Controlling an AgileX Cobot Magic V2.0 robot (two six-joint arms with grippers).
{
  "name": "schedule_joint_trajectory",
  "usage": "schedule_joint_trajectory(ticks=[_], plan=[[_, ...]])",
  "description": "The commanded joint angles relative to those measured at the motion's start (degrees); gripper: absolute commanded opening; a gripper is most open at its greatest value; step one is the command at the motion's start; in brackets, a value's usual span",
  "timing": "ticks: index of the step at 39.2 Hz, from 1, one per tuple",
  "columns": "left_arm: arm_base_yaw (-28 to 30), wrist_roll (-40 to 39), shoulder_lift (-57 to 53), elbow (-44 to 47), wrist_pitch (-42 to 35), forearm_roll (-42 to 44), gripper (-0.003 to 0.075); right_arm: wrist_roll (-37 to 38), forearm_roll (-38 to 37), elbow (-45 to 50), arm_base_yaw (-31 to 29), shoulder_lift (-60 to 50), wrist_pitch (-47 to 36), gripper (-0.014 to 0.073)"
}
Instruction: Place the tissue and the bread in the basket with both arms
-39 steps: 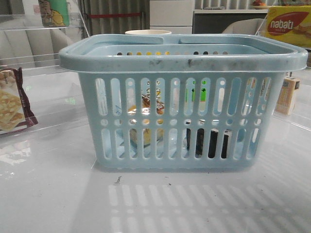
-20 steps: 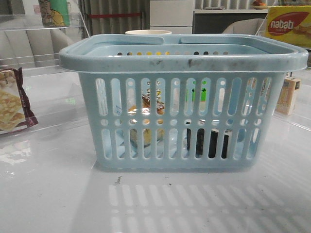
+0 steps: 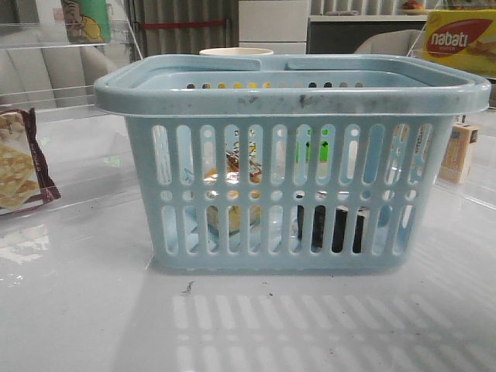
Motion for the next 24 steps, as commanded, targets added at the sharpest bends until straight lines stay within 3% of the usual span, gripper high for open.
schedule_joint_trajectory(ticks=[1, 24], plan=[[-0.11, -0.03, -1.07, -0.04, -8.21, -0.60, 0.0092, -0.24, -0.85, -1.49, 0.04, -0.15, -3.72, 0.0057], [-0.34, -0.03, -1.07, -0.04, -10.72, -0.60, 0.0091, -0.24, -0.85, -1.49, 0.04, -0.15, -3.77, 0.0057]])
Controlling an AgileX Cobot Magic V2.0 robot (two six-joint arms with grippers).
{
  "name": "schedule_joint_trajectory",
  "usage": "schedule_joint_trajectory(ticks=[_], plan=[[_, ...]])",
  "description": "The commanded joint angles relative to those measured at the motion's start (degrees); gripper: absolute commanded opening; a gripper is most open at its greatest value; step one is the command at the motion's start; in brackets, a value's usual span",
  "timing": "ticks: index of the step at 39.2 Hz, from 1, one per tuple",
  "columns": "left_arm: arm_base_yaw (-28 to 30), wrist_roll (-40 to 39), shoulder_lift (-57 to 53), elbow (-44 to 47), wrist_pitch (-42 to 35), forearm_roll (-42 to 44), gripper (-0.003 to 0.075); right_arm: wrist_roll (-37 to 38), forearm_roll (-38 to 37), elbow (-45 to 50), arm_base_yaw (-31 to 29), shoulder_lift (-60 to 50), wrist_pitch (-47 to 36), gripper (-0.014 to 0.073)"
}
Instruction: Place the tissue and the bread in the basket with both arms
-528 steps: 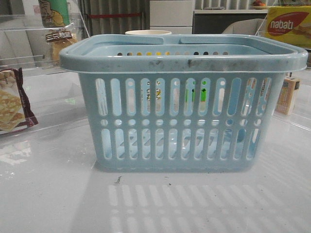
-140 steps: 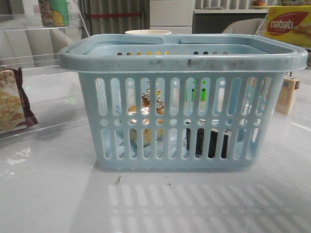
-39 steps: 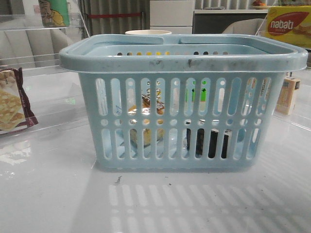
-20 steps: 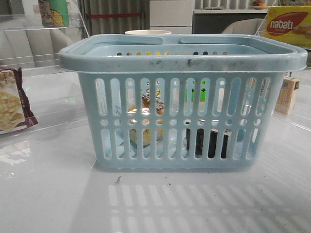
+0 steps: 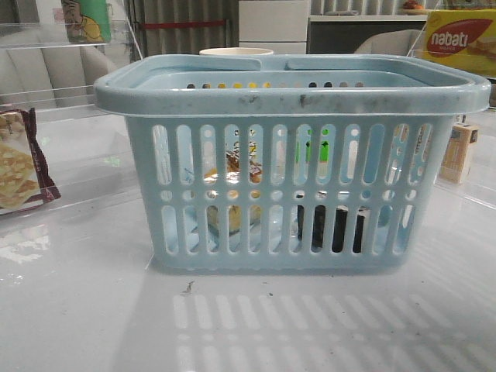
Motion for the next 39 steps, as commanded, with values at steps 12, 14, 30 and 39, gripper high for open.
schedule_joint_trajectory(ticks=[12, 14, 30, 39], plan=[[-0.34, -0.03, -1.07, -0.04, -5.28, -0.60, 0.0091, -0.24, -0.85, -1.49, 0.04, -0.05, -3.82, 0.0057], [-0.34, -0.03, -1.07, -0.04, -5.28, -0.60, 0.0091, -0.24, -0.85, -1.49, 0.04, -0.05, -3.82, 0.0057], [-0.34, -0.03, -1.07, -0.04, -5.28, -0.60, 0.0091, -0.54, -1.26, 12.47, -14.25, -15.71, -23.08, 0.0057], [-0.34, -0.03, -1.07, -0.04, -5.28, -0.60, 0.0091, -0.54, -0.33, 27.89, -22.79, -29.94, -35.74, 0.0057]])
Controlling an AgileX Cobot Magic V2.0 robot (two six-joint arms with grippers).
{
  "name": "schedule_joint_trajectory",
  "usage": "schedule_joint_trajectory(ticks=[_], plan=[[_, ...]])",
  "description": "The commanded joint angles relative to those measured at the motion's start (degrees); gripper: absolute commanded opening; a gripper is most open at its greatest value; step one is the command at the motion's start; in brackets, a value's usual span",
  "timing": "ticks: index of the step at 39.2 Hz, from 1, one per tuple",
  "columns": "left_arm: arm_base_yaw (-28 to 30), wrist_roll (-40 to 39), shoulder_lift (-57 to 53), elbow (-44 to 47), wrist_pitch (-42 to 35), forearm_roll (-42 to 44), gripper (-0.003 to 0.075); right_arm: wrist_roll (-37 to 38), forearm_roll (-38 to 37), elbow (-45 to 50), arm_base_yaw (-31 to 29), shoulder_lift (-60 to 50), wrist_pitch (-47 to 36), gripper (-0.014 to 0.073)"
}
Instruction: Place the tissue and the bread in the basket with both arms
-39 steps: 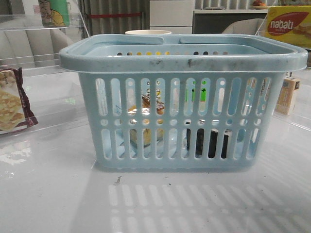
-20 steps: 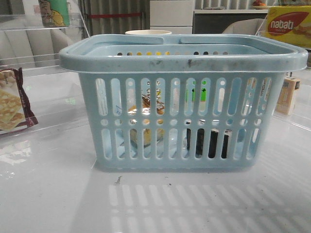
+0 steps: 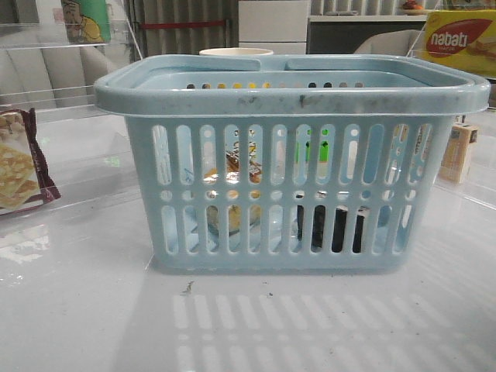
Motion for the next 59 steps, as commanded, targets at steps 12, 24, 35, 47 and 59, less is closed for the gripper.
schedule_joint_trajectory(ticks=[12, 24, 35, 47, 59], plan=[[-0.34, -0.03, -1.07, -0.04, -5.15, -0.60, 0.0091, -0.44, 0.80, 17.57, -3.27, -13.48, -20.78, 0.0057], [-0.34, -0.03, -0.94, -0.04, -5.15, -0.60, 0.0091, -0.44, 0.92, 19.52, -3.27, -13.41, -25.84, 0.0057], [-0.34, -0.03, -0.94, -0.04, -5.15, -0.60, 0.0091, -0.44, 4.11, 19.52, -3.27, -13.41, -26.84, 0.0057], [-0.34, -0.03, -0.94, -0.04, -5.15, -0.60, 0.0091, -0.44, 4.11, 19.52, -3.27, -13.41, -27.12, 0.0057], [-0.34, -0.03, -0.94, -0.04, -5.15, -0.60, 0.0091, -0.44, 4.11, 19.52, -3.27, -13.41, -27.12, 0.0057]])
